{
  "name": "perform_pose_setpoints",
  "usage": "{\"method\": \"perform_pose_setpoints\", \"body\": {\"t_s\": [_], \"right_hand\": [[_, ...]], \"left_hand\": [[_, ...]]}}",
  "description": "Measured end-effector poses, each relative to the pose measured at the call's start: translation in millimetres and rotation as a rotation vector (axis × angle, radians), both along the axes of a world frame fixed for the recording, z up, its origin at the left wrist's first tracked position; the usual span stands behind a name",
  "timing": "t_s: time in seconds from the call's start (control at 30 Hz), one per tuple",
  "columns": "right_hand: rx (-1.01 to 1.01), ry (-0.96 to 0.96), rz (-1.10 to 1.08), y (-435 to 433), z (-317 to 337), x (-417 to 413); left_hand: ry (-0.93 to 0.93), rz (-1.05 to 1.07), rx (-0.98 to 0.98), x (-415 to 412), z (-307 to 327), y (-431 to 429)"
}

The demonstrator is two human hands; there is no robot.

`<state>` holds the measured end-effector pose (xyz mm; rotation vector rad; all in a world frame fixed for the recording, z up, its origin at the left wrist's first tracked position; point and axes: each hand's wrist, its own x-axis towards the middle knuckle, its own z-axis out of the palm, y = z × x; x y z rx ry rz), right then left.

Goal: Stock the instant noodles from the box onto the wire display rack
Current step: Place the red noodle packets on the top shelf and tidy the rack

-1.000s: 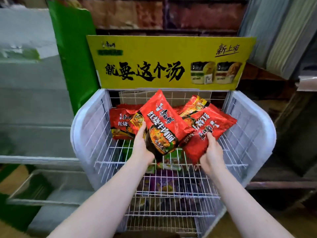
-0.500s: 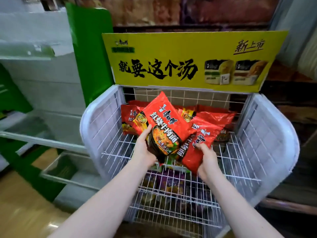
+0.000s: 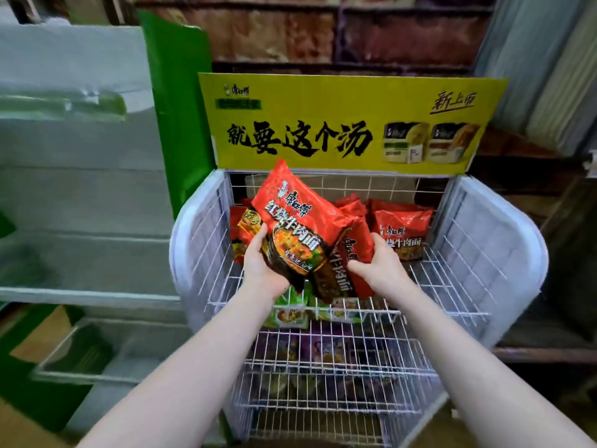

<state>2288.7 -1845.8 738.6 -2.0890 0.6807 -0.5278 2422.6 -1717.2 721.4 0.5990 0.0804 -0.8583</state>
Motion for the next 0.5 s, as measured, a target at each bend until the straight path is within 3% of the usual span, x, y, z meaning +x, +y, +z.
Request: {"method": "perform_pose_setpoints", "body": {"t_s": [0.2, 0.5], "right_hand": [[-0.159, 0.045, -0.101, -11, 8, -7], [-0.534, 0.234, -0.265, -100, -4, -18]], "left_hand": [[0.029, -0.048, -0.007, 7, -7, -2], [0.092, 0.031, 0.006, -3, -3, -60]]}}
